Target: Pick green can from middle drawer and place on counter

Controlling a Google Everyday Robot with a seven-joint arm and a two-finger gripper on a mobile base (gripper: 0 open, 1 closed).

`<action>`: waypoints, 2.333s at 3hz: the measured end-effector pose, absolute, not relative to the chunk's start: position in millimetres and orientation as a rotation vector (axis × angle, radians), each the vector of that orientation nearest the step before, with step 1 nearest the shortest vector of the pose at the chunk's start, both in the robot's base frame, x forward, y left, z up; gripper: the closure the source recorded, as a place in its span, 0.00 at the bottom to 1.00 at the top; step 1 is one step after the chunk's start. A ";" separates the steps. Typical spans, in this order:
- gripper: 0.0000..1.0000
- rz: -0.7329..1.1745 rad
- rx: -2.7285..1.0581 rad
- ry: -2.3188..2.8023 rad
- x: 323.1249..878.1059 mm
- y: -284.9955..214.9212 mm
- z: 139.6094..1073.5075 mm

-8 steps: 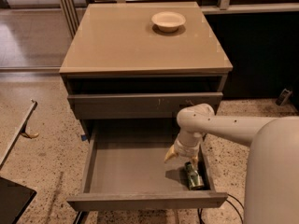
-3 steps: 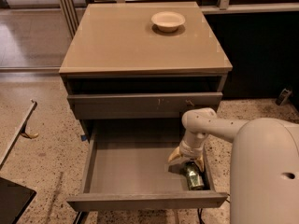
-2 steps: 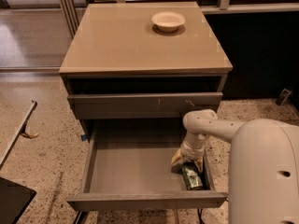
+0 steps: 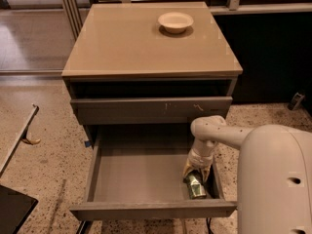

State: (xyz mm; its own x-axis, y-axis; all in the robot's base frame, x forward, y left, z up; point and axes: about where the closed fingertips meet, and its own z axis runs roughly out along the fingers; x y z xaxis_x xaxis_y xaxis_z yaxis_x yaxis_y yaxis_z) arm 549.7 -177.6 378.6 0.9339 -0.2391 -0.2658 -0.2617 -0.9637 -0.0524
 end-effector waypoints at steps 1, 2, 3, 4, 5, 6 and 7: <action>0.90 0.417 -3.011 0.362 542.8 -174.9 379.0; 1.00 0.411 -2.992 0.318 535.9 -168.7 392.9; 1.00 0.358 -2.934 0.283 528.0 -159.1 429.9; 1.00 0.262 -2.848 0.253 523.7 -148.6 492.9; 1.00 0.152 -2.764 0.227 521.9 -141.1 556.8; 1.00 0.052 -2.693 0.208 522.3 -135.3 618.7; 1.00 -0.065 -2.644 0.173 521.5 -128.6 685.0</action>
Offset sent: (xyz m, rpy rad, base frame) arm -0.0179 0.0165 0.0378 0.0602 -0.0145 0.0721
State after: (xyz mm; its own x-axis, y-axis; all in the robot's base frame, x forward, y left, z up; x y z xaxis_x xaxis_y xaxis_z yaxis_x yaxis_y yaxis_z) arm 521.5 -128.6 685.0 0.9909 -0.1339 0.0156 -0.1106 -0.8739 -0.4733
